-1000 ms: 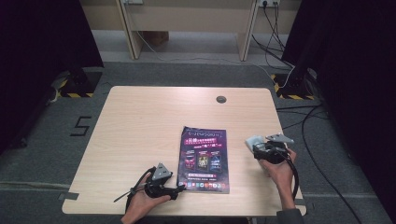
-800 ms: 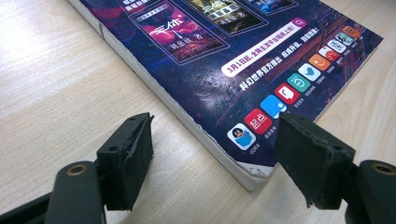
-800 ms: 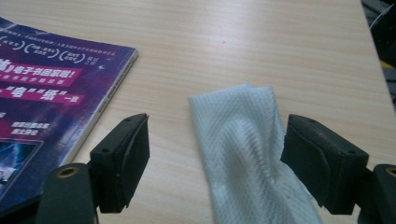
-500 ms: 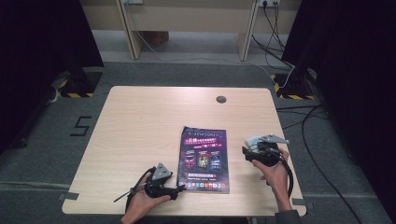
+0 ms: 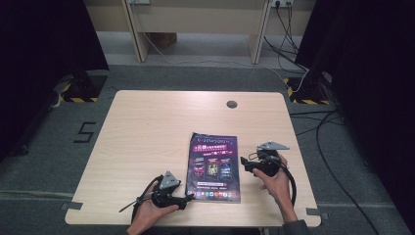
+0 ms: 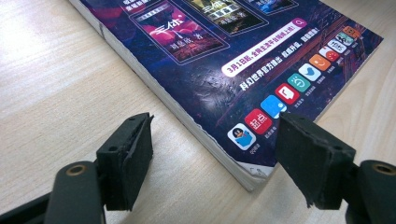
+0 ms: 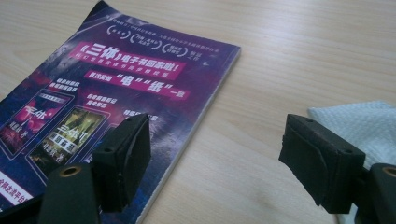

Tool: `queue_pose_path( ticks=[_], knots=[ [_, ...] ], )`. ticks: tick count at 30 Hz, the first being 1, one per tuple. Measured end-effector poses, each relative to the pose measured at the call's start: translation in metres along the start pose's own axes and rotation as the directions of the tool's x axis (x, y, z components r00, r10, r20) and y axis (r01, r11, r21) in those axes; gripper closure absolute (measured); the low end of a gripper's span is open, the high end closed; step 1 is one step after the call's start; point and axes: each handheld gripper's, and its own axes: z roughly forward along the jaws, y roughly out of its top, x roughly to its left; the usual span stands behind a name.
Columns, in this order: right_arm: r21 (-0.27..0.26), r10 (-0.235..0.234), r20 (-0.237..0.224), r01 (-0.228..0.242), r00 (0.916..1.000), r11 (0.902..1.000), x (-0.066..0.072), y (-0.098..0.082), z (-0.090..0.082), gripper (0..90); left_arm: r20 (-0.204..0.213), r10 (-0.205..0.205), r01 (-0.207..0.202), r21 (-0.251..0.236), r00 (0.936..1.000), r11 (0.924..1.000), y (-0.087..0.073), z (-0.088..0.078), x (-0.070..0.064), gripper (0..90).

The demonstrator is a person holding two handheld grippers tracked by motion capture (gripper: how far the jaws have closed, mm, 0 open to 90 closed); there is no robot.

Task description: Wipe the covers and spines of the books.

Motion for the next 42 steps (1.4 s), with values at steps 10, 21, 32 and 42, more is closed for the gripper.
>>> queue_pose_path(
  ticks=[10,21,32,42],
  knots=[
    [0.022,-0.028,-0.001,0.028,0.9996,0.9994,0.009,0.0,0.008,24.7,-0.001,0.002,-0.002,0.0,1.0,1.0,0.0,0.0,0.0,26.5],
    [0.007,-0.039,-0.016,0.04,0.9991,0.9992,0.015,0.001,0.019,16.6,0.03,-0.003,0.003,0.009,0.9995,1.0,0.007,-0.001,0.007,24.9],
    [0.035,0.026,-0.076,-0.023,0.9967,0.9991,0.016,0.0,0.036,25.4,-0.015,-0.045,0.044,-0.04,0.9989,0.9982,0.033,0.018,0.023,26.3],
    [0.109,-0.009,-0.099,0.02,0.995,0.9938,0.023,-0.004,0.049,37.4,-0.008,0.003,-0.003,-0.005,1.0,1.0,0.029,0.027,0.018,35.5]
  ],
)
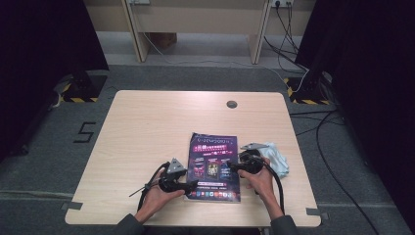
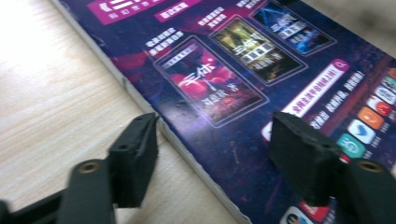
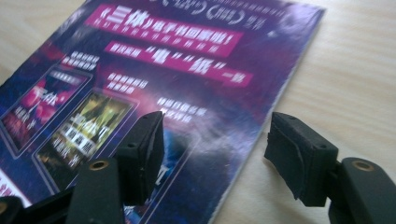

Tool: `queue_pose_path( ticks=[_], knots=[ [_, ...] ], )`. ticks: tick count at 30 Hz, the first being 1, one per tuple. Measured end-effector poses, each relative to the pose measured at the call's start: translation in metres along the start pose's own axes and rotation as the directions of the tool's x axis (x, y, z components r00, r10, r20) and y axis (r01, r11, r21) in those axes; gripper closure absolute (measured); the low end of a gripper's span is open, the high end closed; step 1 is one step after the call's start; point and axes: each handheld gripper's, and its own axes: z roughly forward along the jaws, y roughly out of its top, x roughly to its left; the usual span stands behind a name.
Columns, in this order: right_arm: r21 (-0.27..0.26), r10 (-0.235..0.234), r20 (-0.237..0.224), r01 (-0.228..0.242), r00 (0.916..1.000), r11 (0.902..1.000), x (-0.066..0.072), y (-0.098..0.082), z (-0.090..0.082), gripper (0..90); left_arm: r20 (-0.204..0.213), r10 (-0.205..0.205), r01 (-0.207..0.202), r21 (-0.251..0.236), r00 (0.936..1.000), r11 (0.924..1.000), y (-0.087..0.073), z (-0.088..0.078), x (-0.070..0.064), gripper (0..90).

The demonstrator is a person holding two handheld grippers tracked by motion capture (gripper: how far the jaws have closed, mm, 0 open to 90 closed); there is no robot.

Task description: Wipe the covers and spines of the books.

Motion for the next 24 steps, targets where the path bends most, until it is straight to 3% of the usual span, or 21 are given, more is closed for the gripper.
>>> queue_pose_path(
  ticks=[9,17,22,24],
  knots=[
    [0.033,-0.04,-0.004,0.04,0.9992,0.9987,0.008,-0.003,-0.001,40.5,0.002,0.011,-0.011,0.008,0.9999,0.9999,-0.007,-0.007,-0.005,36.1],
    [0.023,-0.031,-0.023,0.032,0.9993,0.9992,0.009,-0.003,0.0,45.1,0.009,0.039,-0.039,0.035,0.9992,0.9986,-0.016,-0.02,-0.018,36.3],
    [0.01,-0.017,-0.02,0.018,0.9997,0.9998,0.005,-0.002,0.002,45.4,0.025,0.036,-0.037,0.048,0.999,0.9981,-0.019,-0.024,-0.021,36.1],
    [0.003,-0.004,-0.022,0.004,0.9997,1.0,0.004,-0.001,0.003,45.3,0.037,0.016,-0.019,0.07,0.9992,0.9974,-0.017,-0.024,-0.018,35.5]
  ],
)
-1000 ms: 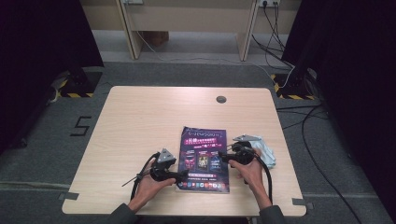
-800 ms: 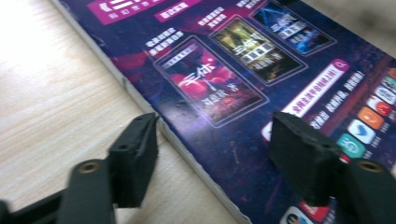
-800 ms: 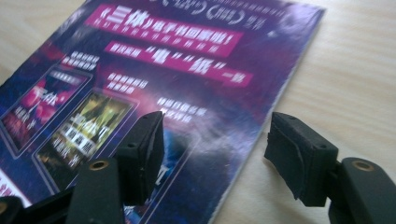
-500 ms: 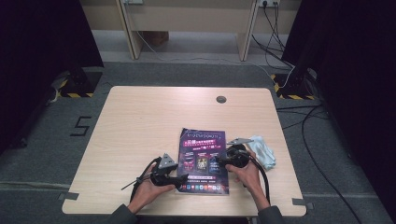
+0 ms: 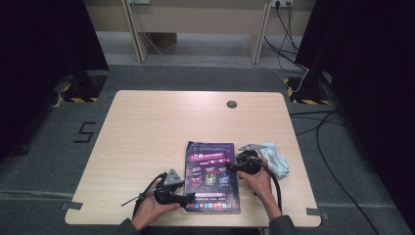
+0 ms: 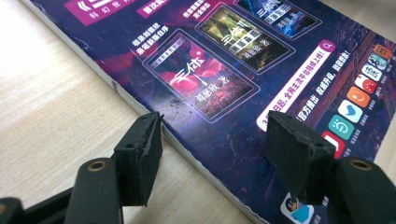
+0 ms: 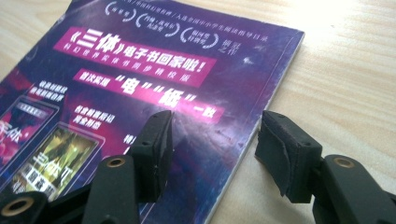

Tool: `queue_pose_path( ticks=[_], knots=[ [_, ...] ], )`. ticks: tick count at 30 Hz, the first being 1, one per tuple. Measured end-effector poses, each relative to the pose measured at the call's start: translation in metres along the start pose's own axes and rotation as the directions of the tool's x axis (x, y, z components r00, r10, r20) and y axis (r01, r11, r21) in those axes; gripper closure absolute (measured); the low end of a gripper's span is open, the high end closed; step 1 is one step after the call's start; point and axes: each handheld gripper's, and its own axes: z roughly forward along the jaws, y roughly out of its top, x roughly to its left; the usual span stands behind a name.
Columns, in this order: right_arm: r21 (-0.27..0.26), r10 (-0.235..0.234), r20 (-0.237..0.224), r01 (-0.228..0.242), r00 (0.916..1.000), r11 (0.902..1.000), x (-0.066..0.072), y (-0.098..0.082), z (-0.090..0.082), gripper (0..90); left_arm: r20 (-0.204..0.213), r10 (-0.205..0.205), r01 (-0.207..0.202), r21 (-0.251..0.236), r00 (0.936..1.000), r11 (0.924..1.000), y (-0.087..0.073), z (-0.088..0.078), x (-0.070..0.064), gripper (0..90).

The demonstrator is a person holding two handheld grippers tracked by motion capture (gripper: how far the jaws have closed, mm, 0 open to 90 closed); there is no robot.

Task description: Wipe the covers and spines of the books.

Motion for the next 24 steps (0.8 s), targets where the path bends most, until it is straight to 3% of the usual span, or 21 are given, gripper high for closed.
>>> queue_pose_path(
  ticks=[7,12,18,24],
  knots=[
    [-0.025,0.036,-0.008,-0.036,0.9993,0.999,-0.0034,0.0046,0.006,43.5,-0.015,-0.019,0.019,0.004,0.9997,0.9998,0.0033,0.0043,0.0048,24.9],
    [-0.027,0.046,-0.003,-0.046,0.9989,0.9986,0.0004,0.0041,0.0068,38.2,-0.003,-0.006,0.006,-0.008,1.0,0.9999,0.0016,0.0041,0.0058,25.9],
    [-0.035,0.072,-0.009,-0.072,0.9974,0.9968,0.0009,0.0029,0.0065,37.9,0.025,0.018,-0.017,-0.008,0.9995,0.9998,0.0023,0.0046,0.0075,28.2],
    [-0.05,0.148,-0.042,-0.15,0.9881,0.9874,-0.004,0.0001,0.0036,47.0,0.025,0.025,-0.025,-0.001,0.9994,0.9997,0.0034,0.0051,0.0066,29.7]
  ],
)
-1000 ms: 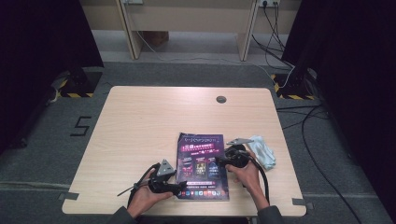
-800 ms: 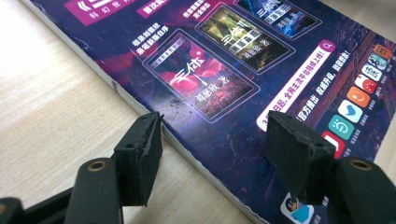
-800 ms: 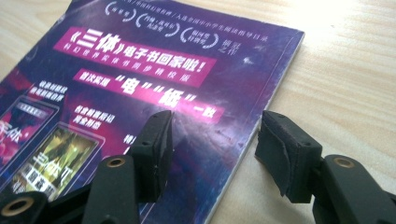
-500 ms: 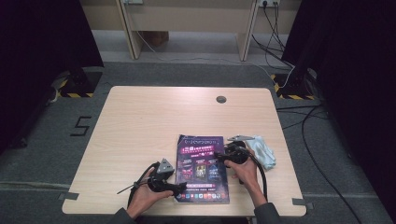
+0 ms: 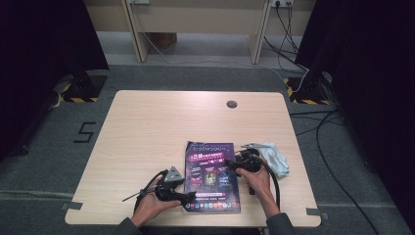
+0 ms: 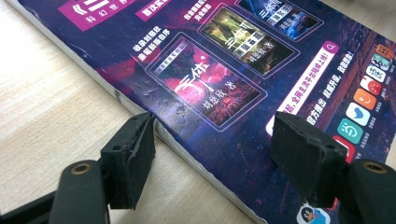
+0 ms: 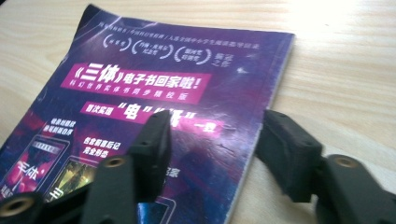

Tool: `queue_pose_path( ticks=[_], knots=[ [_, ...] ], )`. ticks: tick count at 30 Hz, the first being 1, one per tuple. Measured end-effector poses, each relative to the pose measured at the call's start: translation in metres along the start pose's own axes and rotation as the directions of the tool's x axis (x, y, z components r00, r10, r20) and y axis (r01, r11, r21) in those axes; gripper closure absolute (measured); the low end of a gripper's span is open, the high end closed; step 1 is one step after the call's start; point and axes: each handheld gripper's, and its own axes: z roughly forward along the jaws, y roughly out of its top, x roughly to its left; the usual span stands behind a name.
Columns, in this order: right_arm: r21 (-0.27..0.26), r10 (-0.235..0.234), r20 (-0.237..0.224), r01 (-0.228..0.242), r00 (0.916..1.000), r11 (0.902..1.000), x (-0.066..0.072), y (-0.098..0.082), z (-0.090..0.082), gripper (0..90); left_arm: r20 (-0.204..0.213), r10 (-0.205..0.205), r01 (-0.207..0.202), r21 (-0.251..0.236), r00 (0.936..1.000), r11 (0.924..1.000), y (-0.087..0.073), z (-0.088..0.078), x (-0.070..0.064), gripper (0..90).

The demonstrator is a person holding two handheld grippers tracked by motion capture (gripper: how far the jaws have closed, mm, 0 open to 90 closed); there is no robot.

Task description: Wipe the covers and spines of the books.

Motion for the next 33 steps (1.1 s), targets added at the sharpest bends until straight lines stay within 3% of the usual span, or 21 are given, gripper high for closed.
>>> queue_pose_path(
  ticks=[3,7,14,19,24,25,26,27,28,33],
  knots=[
    [-0.004,0.044,-0.009,-0.044,0.999,0.999,-0.003,-0.001,-0.002,52.8,0.004,0.007,-0.007,0.005,1.0,1.0,0.001,0.0,0.0,30.0],
    [-0.024,0.067,-0.006,-0.067,0.9977,0.9975,-0.002,-0.001,-0.004,55.6,0.004,0.009,-0.009,0.008,1.0,0.9999,0.001,0.0,0.001,30.4],
    [-0.132,0.122,-0.12,-0.138,0.9853,0.9817,0.0,0.005,-0.02,64.2,-0.007,0.003,-0.003,0.01,1.0,0.9999,0.001,0.0,0.0,30.5],
    [-0.133,0.084,-0.125,-0.101,0.9885,0.986,0.005,0.009,-0.025,65.9,-0.012,0.0,0.0,0.003,0.9999,1.0,0.0,-0.001,0.0,30.7],
    [-0.123,0.118,-0.188,-0.143,0.9751,0.9821,0.007,0.009,-0.026,66.3,-0.015,-0.005,0.005,0.004,0.9999,1.0,0.0,-0.001,0.0,30.7],
    [-0.108,0.121,-0.213,-0.146,0.9695,0.9833,0.009,0.009,-0.025,69.7,-0.016,-0.005,0.005,0.005,0.9999,1.0,0.0,-0.001,0.0,30.7],
    [-0.064,0.135,-0.269,-0.157,0.9536,0.9855,0.013,0.007,-0.022,70.6,-0.015,-0.003,0.003,0.005,0.9999,1.0,0.0,-0.001,0.0,30.7],
    [-0.046,0.118,-0.28,-0.136,0.9526,0.9896,0.02,0.006,-0.018,70.7,-0.013,-0.006,0.006,0.005,0.9999,1.0,0.0,-0.001,0.0,30.8],
    [-0.045,0.064,-0.245,-0.078,0.9673,0.996,0.026,0.006,-0.015,69.9,-0.016,-0.009,0.009,0.004,0.9998,1.0,0.0,-0.001,0.0,30.8],
    [-0.018,0.013,-0.216,-0.017,0.9763,0.9997,0.03,0.012,-0.018,70.1,-0.019,-0.012,0.012,-0.001,0.9998,0.9999,-0.001,-0.001,-0.001,30.7]
  ],
)
